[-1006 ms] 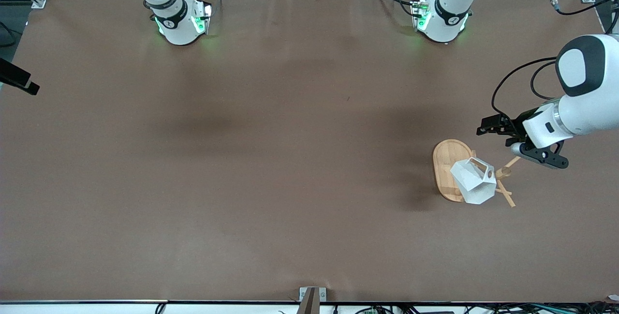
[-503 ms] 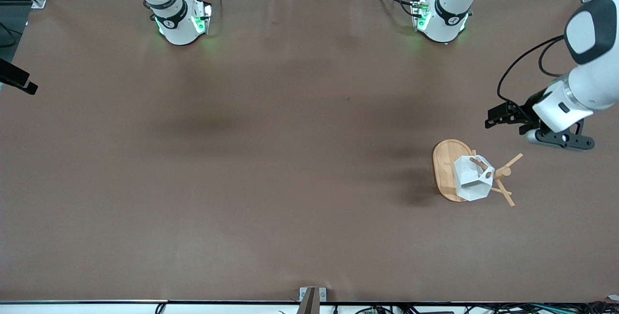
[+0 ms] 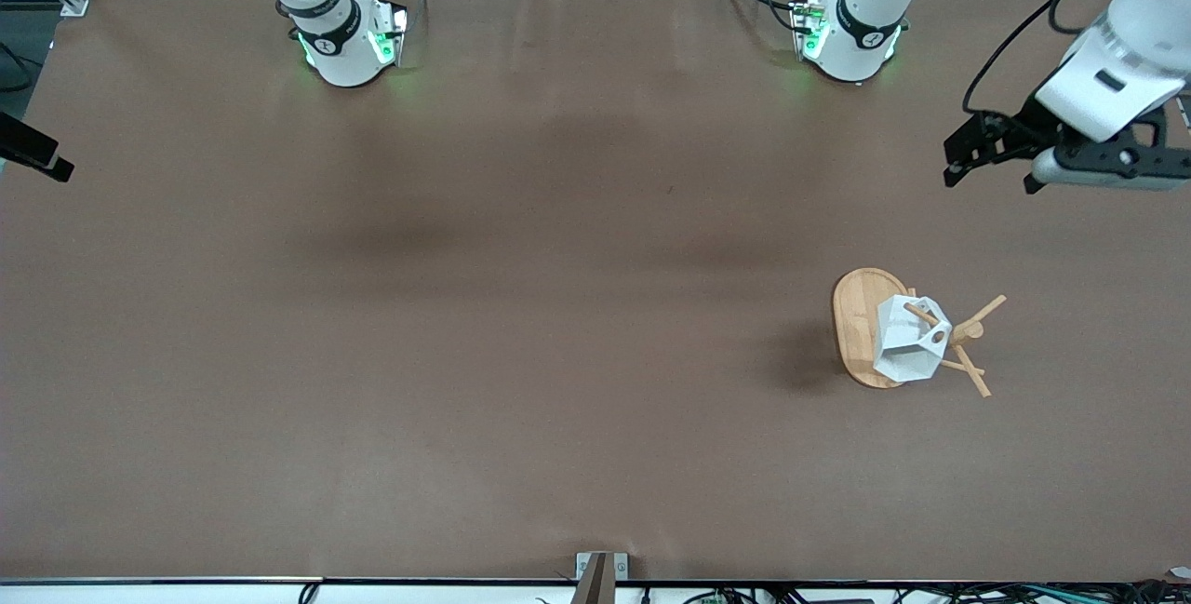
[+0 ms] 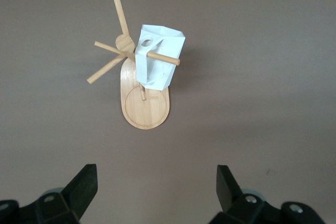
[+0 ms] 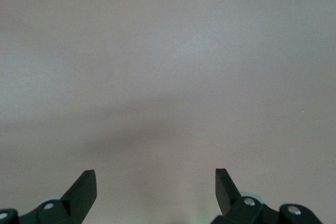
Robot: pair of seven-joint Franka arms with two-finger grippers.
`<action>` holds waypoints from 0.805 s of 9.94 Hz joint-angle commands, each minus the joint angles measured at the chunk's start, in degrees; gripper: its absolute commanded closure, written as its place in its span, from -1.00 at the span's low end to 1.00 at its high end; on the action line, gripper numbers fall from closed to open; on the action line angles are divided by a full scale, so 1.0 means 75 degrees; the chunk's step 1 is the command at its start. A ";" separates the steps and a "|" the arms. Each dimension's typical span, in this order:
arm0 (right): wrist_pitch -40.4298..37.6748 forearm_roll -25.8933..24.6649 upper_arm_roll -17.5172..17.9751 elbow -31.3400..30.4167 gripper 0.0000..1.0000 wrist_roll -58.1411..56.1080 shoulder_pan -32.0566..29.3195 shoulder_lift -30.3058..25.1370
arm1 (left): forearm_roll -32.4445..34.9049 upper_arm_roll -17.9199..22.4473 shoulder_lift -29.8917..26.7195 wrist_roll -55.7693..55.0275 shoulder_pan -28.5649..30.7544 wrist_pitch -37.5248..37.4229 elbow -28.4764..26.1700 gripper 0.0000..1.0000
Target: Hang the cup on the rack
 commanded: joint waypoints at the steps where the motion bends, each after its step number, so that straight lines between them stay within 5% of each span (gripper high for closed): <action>1: 0.0020 -0.0118 0.0028 -0.0162 -1.00 -0.0071 -0.0008 -0.0141 | 0.0388 0.0033 0.1142 -0.0077 -0.0130 -0.1466 0.1915 -1.00; 3: 0.0031 -0.0106 0.0028 -0.0162 -1.00 -0.0071 -0.0019 -0.0141 | 0.0437 0.0010 0.1240 -0.0065 -0.0118 -0.1916 0.2344 -1.00; 8: 0.0078 -0.0071 0.0016 -0.0162 -1.00 -0.0082 -0.0055 -0.0130 | 0.0203 0.0279 0.0560 -0.0205 -0.0317 -0.2023 0.1596 -1.00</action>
